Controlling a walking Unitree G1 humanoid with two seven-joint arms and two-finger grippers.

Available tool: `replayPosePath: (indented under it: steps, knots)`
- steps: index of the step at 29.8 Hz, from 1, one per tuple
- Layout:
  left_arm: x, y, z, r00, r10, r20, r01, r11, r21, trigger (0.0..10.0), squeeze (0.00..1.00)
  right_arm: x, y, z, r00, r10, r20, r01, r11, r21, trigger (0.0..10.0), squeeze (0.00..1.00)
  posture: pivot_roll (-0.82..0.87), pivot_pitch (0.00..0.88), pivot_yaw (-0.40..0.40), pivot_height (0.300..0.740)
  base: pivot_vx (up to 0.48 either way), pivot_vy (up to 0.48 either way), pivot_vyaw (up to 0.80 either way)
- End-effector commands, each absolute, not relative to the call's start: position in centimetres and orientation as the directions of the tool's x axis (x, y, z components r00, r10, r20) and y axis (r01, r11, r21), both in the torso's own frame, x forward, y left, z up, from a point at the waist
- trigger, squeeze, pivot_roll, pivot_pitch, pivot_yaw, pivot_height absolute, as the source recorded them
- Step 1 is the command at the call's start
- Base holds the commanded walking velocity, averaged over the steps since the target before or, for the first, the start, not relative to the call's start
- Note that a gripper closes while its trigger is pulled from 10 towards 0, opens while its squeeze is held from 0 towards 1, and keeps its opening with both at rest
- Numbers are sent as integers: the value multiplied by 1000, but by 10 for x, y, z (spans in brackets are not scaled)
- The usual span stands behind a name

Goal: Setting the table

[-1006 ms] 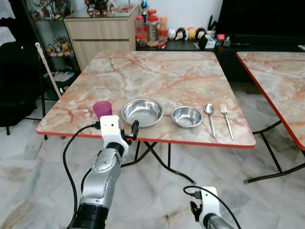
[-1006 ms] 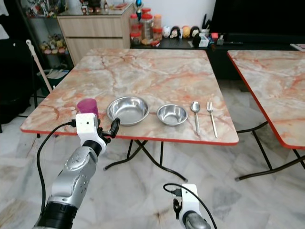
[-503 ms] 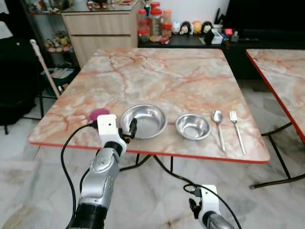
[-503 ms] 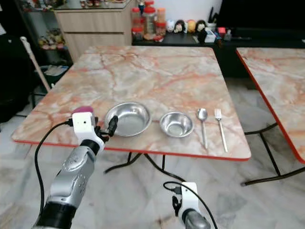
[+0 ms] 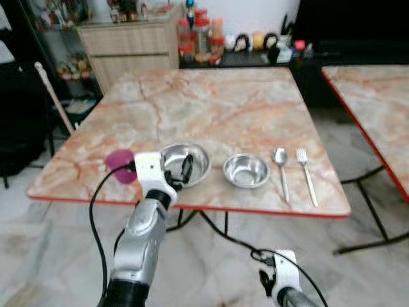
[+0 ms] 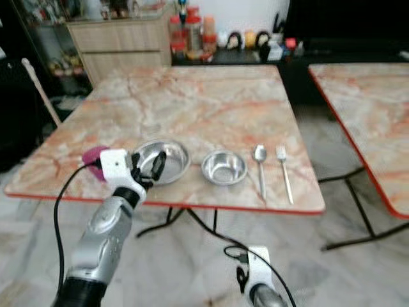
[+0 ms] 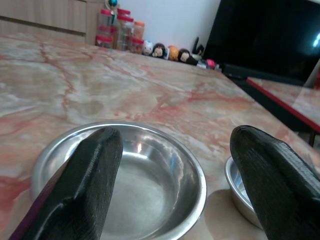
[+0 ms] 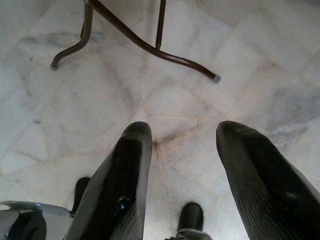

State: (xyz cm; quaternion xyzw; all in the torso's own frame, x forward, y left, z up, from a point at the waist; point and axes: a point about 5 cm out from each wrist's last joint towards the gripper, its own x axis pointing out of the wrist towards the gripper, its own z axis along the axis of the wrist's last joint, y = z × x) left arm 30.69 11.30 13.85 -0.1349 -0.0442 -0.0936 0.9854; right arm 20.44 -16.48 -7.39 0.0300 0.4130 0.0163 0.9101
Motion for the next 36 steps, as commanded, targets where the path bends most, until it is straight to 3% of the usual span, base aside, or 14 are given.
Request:
replayPosePath:
  steps: [1, 36]
  knots:
    - [307, 121, 144, 979, -145, 144, 178, 951, -252, 10000, 0, 210, -159, -71, 670, 66, -740, -8, 997, 82, 10000, 0, 136, 0, 21, 740, 292, 0, 0]
    - [306, 127, 152, 977, -121, 175, 165, 952, -258, 10000, 0, 211, -158, -71, 674, 76, -734, -8, 995, 95, 10000, 0, 143, 0, 21, 740, 340, 0, 0]
